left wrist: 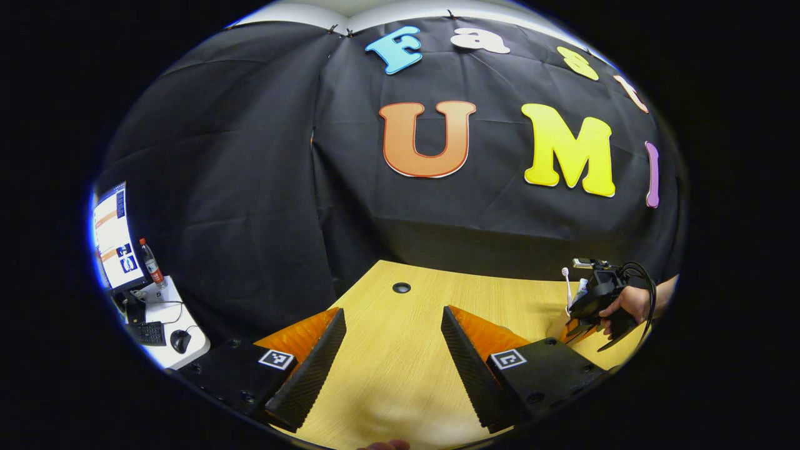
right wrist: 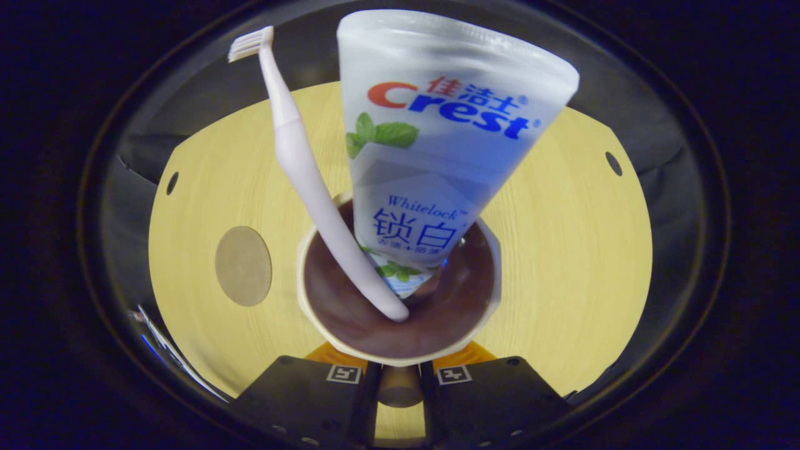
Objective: Put the toothbrush and toothpaste on the desktop into the cup, then pick up the cup and place it on the coaster on the desktop.
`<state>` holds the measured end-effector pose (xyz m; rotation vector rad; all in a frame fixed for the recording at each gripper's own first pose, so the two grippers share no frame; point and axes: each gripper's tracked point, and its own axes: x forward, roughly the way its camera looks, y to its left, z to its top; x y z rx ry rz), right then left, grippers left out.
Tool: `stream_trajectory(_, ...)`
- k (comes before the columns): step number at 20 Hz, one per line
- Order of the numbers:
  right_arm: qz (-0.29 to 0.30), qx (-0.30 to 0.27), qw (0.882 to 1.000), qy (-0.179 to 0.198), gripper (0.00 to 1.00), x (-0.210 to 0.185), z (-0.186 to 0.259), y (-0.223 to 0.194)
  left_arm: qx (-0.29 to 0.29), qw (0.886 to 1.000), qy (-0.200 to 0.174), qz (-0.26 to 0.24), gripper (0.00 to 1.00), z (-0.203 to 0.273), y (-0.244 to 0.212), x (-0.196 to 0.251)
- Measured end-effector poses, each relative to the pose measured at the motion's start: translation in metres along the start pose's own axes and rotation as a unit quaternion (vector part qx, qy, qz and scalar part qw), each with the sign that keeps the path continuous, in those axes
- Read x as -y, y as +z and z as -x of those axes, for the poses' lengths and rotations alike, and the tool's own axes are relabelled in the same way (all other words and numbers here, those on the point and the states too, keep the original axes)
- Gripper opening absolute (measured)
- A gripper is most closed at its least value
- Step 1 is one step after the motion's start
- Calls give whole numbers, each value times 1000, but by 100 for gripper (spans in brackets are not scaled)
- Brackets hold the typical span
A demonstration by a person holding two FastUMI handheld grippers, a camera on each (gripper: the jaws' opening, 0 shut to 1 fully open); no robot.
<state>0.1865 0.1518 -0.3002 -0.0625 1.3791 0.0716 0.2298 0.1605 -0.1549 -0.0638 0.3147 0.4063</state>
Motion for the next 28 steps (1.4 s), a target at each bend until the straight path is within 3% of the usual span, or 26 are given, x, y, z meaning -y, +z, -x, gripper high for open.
stream_trajectory(3, 0, 10, 1000, 1, 24, 0, 1, 1, 2, 1000, 2, -8, 98, 2, 1, -2)
stream_trajectory(13, 3, 45, 999, 21, 25, -4, 0, 7, 8, 1000, -3, -9, 98, 21, -4, -3)
stream_trajectory(23, 85, 57, 993, 57, 25, -11, -1, 16, 17, 1000, -8, -20, 98, 38, -4, -23)
stream_trajectory(28, 116, 49, 991, 54, 24, -8, 0, 19, 8, 1000, -4, -19, 98, 42, -11, -37)
